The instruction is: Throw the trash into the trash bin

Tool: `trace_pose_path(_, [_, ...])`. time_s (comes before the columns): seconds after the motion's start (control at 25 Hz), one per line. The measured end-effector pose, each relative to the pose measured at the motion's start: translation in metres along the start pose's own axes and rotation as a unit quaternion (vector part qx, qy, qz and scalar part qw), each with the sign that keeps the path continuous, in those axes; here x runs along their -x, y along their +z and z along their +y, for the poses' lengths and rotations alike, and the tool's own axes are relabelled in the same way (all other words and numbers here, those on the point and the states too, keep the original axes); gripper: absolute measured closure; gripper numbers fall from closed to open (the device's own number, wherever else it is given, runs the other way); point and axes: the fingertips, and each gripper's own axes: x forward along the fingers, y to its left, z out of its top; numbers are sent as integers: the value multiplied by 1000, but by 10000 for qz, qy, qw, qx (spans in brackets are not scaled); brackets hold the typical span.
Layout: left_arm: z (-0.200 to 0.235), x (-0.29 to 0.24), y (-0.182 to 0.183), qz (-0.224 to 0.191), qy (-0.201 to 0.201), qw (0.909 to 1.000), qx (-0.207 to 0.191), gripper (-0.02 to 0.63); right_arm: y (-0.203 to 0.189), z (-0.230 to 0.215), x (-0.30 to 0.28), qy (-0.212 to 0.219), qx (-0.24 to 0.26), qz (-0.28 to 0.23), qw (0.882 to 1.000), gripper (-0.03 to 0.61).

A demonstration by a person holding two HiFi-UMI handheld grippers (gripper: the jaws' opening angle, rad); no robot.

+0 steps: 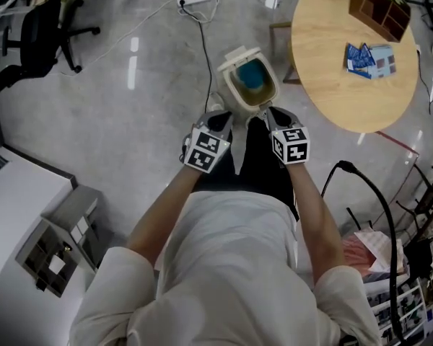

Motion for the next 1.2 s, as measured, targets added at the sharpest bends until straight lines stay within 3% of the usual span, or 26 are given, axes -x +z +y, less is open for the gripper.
trace_pose_path(0.56, [-26, 58, 44, -283, -181, 9990, -283, 611, 28, 42, 64, 130, 440, -157, 9988, 577])
trace_pose_path(1.2, [-43, 111, 66, -471, -227, 9983, -265, 611, 58, 57, 130, 37, 520, -536, 9972, 577])
